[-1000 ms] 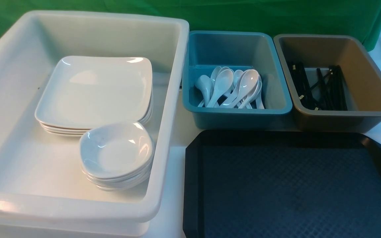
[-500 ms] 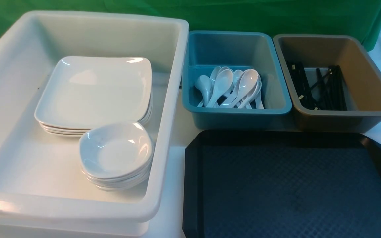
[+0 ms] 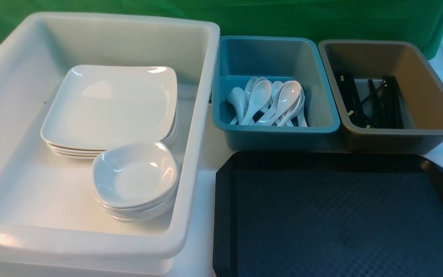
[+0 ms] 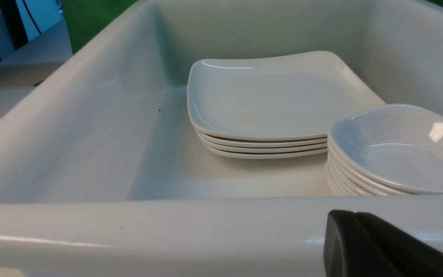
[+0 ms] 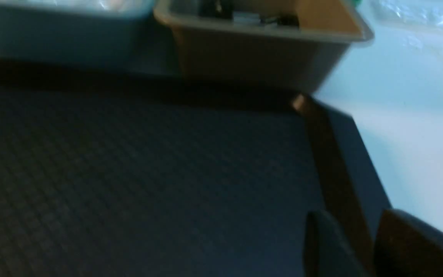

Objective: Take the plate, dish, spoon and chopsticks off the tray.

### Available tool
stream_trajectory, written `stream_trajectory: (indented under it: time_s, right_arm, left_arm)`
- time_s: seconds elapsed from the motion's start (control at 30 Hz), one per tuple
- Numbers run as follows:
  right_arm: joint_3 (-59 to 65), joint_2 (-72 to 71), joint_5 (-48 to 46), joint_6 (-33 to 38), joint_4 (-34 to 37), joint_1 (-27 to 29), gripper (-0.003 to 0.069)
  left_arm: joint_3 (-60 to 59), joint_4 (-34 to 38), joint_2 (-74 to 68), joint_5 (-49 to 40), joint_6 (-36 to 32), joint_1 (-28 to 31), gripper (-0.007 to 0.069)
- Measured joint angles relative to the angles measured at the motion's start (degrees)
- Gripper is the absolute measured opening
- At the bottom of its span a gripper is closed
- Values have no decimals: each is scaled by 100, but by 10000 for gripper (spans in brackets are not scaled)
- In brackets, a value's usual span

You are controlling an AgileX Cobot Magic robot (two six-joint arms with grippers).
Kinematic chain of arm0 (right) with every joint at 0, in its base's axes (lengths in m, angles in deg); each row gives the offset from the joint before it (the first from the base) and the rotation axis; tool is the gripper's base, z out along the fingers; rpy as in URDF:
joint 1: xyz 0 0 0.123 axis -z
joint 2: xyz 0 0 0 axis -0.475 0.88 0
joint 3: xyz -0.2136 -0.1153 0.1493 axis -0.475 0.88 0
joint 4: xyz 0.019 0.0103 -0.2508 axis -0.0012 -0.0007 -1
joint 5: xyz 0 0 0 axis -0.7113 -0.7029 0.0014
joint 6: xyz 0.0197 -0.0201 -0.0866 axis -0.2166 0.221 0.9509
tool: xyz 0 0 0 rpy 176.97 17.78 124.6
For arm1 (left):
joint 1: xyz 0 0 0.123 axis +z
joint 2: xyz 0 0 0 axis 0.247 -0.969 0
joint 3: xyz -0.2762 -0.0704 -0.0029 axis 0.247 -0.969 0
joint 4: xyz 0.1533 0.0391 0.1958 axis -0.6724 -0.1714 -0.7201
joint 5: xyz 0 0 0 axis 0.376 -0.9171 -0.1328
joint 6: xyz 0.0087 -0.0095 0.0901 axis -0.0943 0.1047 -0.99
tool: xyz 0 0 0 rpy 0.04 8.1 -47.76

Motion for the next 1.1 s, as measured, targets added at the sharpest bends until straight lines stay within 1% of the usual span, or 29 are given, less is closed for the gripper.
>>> stream_trajectory:
  time_s: [1.1]
  right_arm:
    - [0, -2, -15, -36, 0, 2, 237]
  left_arm:
    - [0, -108, 0, -3, -27, 0, 3]
